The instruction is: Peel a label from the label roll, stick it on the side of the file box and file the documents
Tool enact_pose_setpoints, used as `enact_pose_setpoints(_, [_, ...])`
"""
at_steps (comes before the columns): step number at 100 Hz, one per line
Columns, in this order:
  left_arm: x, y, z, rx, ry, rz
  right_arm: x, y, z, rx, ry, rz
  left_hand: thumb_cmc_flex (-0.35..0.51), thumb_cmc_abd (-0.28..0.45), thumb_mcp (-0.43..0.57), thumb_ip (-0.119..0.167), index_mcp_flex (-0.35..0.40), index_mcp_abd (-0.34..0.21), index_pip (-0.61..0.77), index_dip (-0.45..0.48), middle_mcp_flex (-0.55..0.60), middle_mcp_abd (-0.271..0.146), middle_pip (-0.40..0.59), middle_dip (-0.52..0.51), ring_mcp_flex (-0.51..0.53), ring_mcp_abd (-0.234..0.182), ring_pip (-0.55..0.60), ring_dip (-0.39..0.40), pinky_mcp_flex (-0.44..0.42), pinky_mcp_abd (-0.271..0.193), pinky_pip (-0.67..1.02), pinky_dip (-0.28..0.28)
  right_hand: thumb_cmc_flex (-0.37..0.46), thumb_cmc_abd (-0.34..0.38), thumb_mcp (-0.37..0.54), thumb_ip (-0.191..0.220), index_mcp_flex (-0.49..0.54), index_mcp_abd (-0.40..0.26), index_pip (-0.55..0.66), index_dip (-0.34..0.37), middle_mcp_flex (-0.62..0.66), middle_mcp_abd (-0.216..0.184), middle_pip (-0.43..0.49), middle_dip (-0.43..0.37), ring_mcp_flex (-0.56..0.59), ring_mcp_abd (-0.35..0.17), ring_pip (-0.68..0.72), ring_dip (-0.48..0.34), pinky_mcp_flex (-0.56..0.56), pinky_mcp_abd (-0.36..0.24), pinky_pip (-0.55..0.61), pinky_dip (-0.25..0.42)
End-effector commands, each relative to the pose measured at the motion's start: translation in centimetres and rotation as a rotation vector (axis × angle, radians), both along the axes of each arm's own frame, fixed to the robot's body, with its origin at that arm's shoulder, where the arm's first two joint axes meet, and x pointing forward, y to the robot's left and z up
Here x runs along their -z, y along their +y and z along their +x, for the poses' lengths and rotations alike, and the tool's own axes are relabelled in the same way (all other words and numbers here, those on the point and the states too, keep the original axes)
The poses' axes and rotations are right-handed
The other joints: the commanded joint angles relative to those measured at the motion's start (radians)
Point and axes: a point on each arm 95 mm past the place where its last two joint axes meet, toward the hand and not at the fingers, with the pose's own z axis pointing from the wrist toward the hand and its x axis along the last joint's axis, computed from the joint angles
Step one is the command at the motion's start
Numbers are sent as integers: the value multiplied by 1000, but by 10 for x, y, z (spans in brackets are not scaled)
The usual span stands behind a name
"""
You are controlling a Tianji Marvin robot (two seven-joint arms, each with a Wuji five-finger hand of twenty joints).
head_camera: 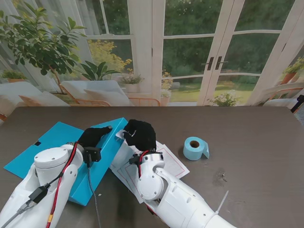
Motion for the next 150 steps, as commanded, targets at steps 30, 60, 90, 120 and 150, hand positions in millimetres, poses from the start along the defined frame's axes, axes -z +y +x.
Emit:
enact_pose_setpoints(30, [-3,-5,0,20,-9,-22,4,9,-8,-21,6,-4,69,47,10,43,-2,30,21,14,-3,1,-2,10,6,-6,54,13,-16,17,2,23,16,-29,30,-12,27,-39,3,-8,-9,-1,10,-12,23,-4,16,-1,-43,14,29,-5])
enact_pose_setpoints(60, [-3,-4,-1,27,-11,-17,3,11,-9,9,5,-21,70,46,9,44,-1,30,21,15,-3,0,-2,10,5,-7,54,14,-16,17,2,23,3,-15,17,-11,9,-25,-6,-8,-14,9,15,-15,22,6,22,-1,-46,22,36,-5])
enact_pose_setpoints(90, [-1,-5,-1,36,-8,-20,5,12,-11,8,5,-36,71,47,7,44,-1,32,19,14,-3,2,-2,10,4,-7,54,14,-16,17,2,23,-28,-64,3,-33,-41,-2,-19,-2,-32,8,24,-18,22,3,21,-7,-46,19,41,-11])
enact_pose_setpoints(120, [0,-3,-1,45,-12,-13,5,11,-12,9,10,-54,71,46,6,45,0,30,20,16,-4,0,-2,10,4,-9,55,14,-16,17,2,23,-109,-57,20,21,-144,48,-156,87,-75,8,43,-48,21,6,-12,-28,-60,11,47,-25])
enact_pose_setpoints(150, [0,-3,-1,49,-16,-18,6,11,-13,9,17,-64,71,46,8,45,1,31,19,16,-3,0,-1,10,5,-8,55,14,-16,17,2,24,-140,-27,30,144,-177,94,-226,226,-89,8,50,-56,22,2,-15,-27,-65,9,48,-28])
